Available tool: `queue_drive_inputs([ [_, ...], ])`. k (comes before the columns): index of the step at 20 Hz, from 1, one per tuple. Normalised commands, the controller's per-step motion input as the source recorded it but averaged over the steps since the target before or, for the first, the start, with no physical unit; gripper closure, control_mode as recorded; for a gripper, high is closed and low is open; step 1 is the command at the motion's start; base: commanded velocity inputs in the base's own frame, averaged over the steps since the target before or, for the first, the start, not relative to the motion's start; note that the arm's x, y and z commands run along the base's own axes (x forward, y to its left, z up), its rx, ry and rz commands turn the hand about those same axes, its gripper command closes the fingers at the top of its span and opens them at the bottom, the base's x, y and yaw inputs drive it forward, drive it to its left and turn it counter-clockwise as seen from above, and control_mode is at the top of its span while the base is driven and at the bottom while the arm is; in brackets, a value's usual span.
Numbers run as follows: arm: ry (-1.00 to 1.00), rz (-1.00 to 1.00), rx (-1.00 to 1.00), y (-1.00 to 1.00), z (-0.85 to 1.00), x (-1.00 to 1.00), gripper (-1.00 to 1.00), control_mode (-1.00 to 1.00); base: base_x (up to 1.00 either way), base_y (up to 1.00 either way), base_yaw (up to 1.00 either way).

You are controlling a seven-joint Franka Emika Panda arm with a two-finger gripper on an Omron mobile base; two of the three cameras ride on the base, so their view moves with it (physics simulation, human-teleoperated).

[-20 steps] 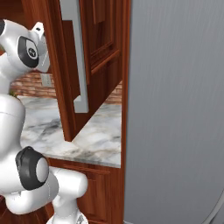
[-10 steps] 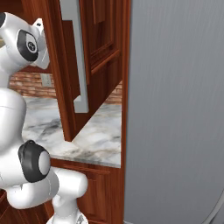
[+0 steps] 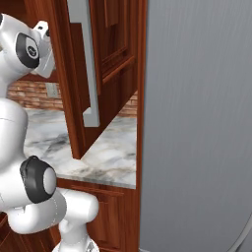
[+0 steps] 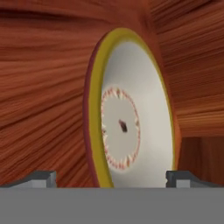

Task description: Pick up the bowls from the cabinet and place each bowl in front of a stool on the dining counter.

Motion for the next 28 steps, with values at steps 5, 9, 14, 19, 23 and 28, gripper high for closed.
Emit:
queue_drive_inputs([
  [5,0.0,0.0,0.0,0.16,-0.02,0.17,-1.0,-1.0,0.0,0.0,0.0],
  [9,0.0,0.0,0.0,0.0,0.0,0.34,-1.0,-1.0,0.0,0.0,0.0],
  [14,0.01,0.0,0.0,0.0,-0.04,0.32,-1.0,-1.0,0.0,0.0,0.0],
  [19,0.0,0.0,0.0,0.0,-0.16,0.21,-1.0,-1.0,0.0,0.0,0.0],
  [23,0.04,0.0,0.0,-0.08,-0.35,0.01,1.0,-1.0,0.0,0.0,0.0],
  [28,0.03,0.0,0.0,0.0,-0.19,0.02,1.0,-1.0,0.0,0.0,0.0],
])
